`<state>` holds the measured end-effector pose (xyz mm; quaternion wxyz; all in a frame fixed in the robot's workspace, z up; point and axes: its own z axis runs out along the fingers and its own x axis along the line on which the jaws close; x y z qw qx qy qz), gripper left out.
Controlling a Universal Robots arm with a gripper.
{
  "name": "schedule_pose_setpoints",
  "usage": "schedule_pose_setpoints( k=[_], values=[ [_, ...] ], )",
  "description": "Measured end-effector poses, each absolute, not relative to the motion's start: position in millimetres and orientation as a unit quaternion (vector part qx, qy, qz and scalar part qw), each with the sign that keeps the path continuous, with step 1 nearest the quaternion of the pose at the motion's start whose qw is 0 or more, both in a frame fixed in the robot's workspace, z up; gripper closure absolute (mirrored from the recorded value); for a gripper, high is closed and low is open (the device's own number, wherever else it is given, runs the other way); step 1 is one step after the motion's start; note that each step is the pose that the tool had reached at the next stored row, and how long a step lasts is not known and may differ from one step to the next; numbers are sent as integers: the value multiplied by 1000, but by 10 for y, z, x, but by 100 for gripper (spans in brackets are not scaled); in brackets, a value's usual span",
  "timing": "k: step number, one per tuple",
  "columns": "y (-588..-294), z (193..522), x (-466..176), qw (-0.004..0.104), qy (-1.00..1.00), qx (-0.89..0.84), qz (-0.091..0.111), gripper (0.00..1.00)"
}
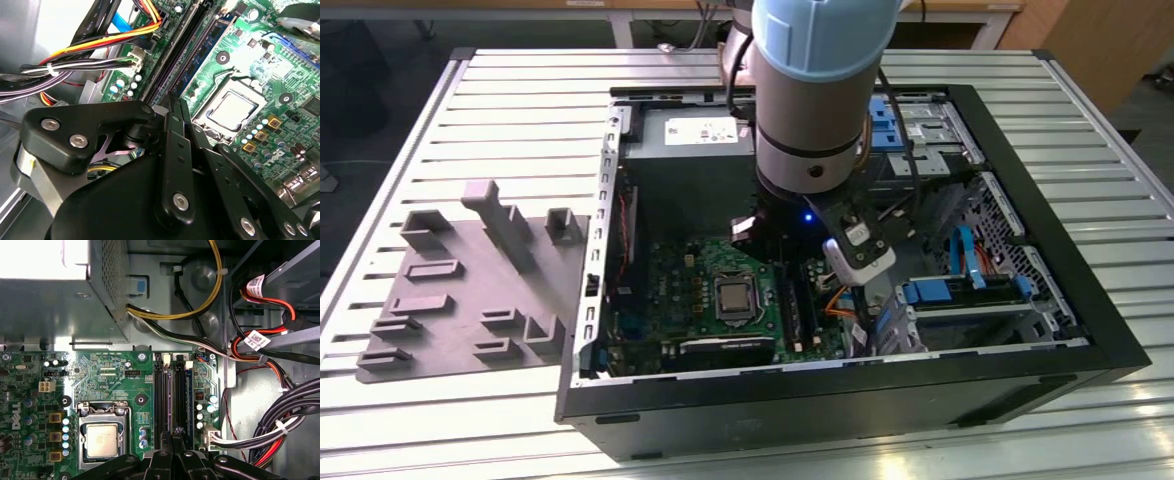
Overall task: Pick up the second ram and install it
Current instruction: 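Insert the second ram into the second slot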
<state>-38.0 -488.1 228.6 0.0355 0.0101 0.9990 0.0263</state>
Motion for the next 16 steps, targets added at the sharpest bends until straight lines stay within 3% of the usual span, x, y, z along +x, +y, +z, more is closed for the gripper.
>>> schedule_pose_setpoints(
  k=[16],
  values=[
    [-4881,2269,-381,35,999,8,27,88]
  ],
)
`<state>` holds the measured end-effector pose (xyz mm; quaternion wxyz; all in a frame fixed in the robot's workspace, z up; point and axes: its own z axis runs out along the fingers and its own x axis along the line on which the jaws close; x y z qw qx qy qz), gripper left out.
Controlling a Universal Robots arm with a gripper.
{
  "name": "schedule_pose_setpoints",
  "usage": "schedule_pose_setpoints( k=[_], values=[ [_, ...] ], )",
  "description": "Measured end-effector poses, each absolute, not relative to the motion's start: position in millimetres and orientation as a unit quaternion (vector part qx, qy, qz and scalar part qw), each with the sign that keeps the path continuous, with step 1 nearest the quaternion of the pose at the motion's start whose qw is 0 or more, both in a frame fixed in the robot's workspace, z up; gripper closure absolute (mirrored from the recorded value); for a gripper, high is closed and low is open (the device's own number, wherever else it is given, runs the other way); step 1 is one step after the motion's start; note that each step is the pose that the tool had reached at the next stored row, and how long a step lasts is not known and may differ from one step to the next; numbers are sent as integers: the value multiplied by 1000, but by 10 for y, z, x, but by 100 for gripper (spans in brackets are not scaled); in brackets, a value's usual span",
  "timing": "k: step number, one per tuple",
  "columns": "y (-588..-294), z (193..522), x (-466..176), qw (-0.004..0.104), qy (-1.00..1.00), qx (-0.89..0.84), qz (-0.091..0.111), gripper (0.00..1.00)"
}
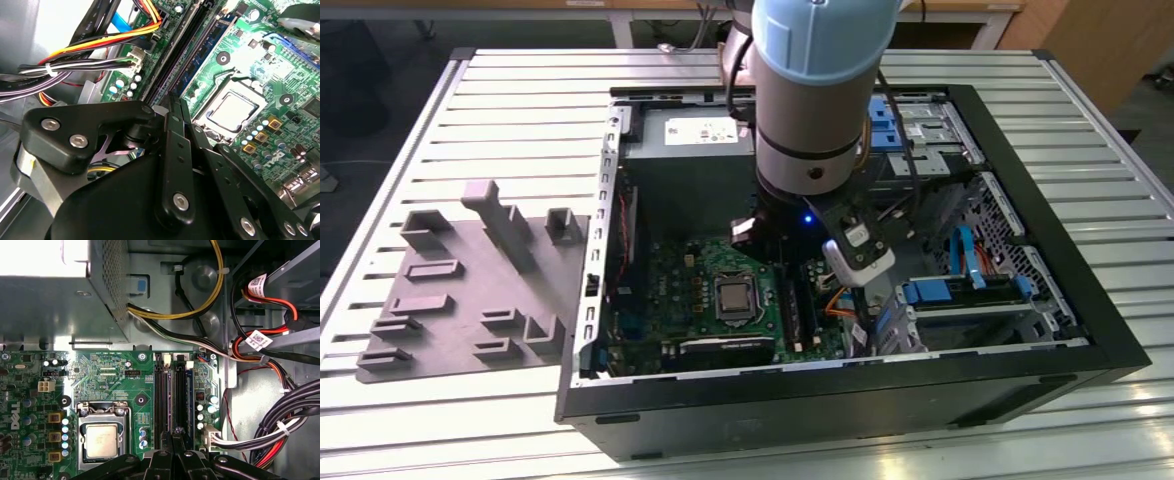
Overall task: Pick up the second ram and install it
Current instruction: 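Insert the second ram into the second slot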
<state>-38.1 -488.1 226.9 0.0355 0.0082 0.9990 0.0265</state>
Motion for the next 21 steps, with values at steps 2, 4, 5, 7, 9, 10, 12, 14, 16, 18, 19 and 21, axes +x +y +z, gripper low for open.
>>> schedule_pose_setpoints(
  k=[2,4,5,7,9,10,12,14,16,18,19,21],
  values=[
    [-4881,2264,-381,35,999,8,26,88],
    [-4880,2257,-380,35,999,8,26,88],
    [-4880,2257,-380,35,999,8,26,88],
    [-4879,2256,-380,35,999,8,26,88],
    [-4878,2254,-381,35,999,8,26,88],
    [-4877,2252,-380,35,999,7,26,88],
    [-4876,2250,-380,35,999,6,27,88],
    [-4874,2249,-380,35,999,5,27,88],
    [-4872,2249,-380,35,999,3,27,88],
    [-4869,2248,-380,35,999,1,27,88],
    [-4869,2248,-380,35,999,0,27,88],
    [-4867,2247,-380,35,999,-2,27,88]
  ],
)
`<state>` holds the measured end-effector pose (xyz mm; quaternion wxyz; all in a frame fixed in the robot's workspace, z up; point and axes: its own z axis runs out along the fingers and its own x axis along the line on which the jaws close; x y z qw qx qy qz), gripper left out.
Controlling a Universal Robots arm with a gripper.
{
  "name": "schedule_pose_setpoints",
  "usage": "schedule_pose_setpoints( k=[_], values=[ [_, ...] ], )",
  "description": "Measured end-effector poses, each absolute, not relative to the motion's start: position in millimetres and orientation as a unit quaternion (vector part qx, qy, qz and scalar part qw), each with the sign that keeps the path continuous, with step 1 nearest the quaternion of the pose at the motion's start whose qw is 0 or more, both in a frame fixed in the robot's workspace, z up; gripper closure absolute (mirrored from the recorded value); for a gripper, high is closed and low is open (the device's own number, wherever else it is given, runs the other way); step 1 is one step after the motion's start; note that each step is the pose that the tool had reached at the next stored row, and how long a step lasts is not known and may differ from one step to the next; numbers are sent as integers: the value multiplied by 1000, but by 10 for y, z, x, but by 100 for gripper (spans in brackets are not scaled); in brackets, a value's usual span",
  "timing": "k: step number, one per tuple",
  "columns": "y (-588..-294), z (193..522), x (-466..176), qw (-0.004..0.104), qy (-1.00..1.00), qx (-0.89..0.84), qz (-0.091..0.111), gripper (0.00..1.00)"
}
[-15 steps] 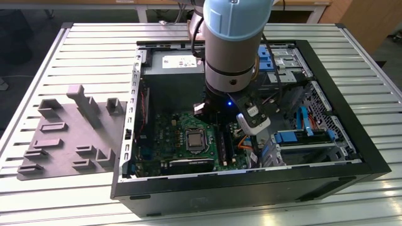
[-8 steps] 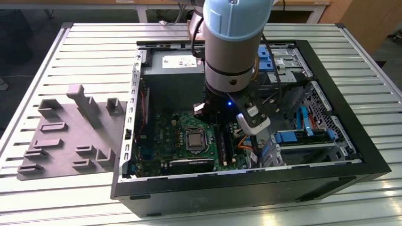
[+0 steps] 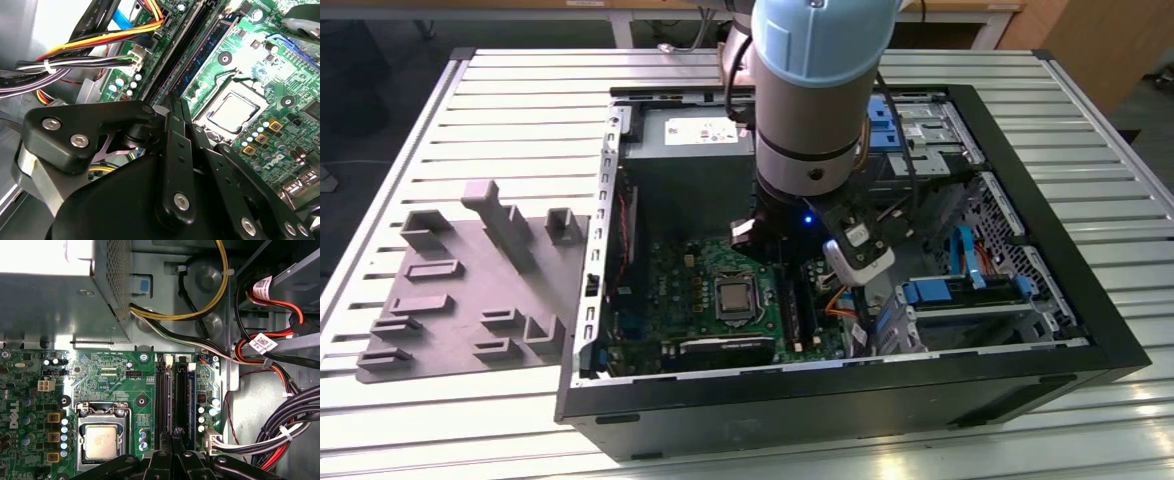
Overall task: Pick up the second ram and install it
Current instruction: 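Insert the second ram into the second slot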
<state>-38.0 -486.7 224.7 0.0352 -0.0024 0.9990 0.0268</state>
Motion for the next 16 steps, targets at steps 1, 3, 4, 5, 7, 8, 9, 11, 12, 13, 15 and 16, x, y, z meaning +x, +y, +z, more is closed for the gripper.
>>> schedule_pose_setpoints(
  k=[1,3,4,5,7,8,9,11,12,13,15,16],
  values=[
    [-4867,2247,-380,35,999,-3,27,88],
    [-4866,2243,-380,35,999,-3,27,88],
    [-4866,2238,-380,35,999,-3,27,88],
    [-4866,2234,-381,35,999,-3,27,88],
    [-4865,2227,-380,35,999,-3,27,88],
    [-4865,2226,-381,35,999,-3,27,88],
    [-4865,2226,-381,35,999,-3,27,88],
    [-4864,2224,-381,35,999,-3,27,88],
    [-4864,2224,-381,35,999,-3,27,88],
    [-4864,2223,-380,35,999,-3,27,88],
    [-4863,2221,-381,35,999,-3,25,88],
    [-4864,2221,-381,35,999,-3,23,88]
  ],
)
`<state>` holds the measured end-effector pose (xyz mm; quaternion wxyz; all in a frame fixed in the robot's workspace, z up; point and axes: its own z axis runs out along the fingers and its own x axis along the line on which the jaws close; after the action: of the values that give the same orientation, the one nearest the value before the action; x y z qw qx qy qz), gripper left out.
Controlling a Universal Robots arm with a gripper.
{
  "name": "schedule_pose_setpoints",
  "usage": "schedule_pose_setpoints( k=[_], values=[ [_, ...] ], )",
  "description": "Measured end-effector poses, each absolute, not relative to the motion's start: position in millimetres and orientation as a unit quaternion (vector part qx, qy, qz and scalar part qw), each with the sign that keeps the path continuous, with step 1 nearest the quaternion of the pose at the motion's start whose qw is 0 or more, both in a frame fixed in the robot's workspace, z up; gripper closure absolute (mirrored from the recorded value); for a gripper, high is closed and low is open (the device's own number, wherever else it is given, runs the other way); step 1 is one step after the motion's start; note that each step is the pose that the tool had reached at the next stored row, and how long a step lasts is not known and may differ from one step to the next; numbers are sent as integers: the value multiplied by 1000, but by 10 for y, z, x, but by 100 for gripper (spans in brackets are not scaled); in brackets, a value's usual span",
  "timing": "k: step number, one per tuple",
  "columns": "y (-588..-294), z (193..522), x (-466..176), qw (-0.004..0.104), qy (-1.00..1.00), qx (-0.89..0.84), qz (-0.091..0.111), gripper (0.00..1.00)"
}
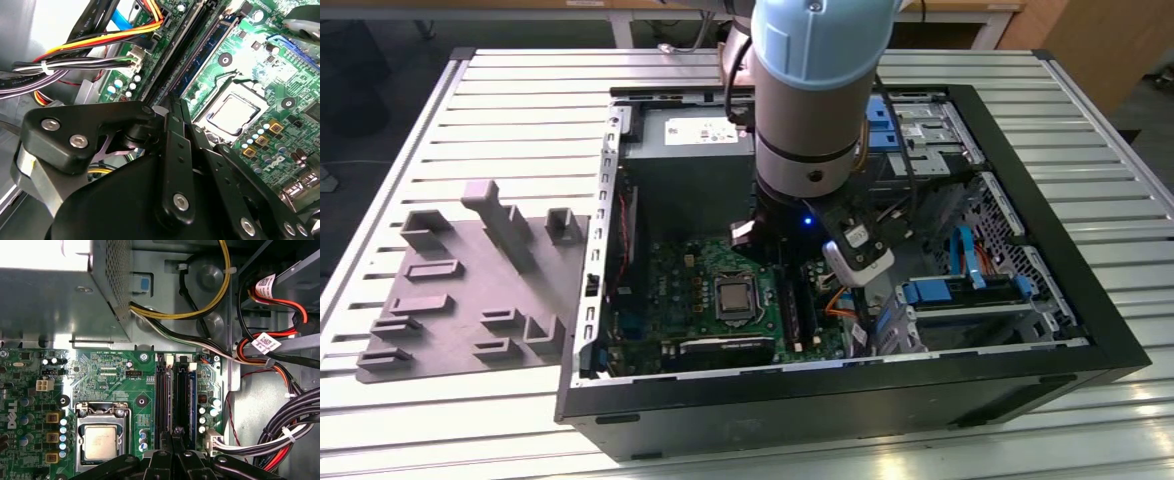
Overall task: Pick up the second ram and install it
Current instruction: 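Insert the second ram into the second slot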
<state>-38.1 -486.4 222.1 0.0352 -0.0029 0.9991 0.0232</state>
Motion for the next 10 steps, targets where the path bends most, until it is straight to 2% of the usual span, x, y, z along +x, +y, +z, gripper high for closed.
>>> schedule_pose_setpoints(
  k=[10],
  values=[
    [-4864,2194,-381,35,999,-3,22,88]
  ],
)
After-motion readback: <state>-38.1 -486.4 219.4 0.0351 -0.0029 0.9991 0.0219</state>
